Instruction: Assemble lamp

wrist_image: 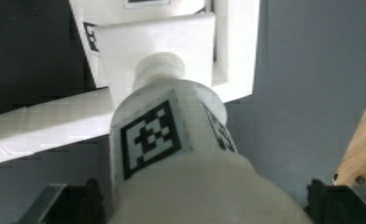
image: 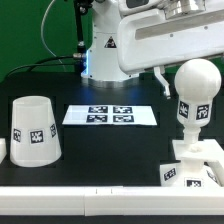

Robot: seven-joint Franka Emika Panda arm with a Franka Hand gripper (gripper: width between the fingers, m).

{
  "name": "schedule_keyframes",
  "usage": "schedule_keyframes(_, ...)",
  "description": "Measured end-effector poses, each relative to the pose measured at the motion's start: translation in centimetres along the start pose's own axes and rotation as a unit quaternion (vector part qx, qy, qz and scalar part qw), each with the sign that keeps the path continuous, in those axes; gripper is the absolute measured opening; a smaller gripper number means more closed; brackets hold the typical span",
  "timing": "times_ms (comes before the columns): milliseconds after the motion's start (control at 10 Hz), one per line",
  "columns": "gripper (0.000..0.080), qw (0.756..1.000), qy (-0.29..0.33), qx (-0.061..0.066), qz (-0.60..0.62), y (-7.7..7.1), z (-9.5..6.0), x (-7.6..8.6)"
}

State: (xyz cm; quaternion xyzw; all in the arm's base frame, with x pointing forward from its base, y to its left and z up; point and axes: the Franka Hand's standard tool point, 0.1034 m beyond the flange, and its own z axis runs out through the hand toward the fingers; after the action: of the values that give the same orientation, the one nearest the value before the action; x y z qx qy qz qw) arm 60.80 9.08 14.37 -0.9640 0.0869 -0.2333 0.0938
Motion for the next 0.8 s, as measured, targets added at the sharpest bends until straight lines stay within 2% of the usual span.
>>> schedule_keyframes(200,0.0566,1.000,0.001,0.000,0.001,0.0,0.3,0.2)
schedule_keyframes(800,0.0566,1.000,-0.012,-0.002,0.001,0.0,1.7,-1.2)
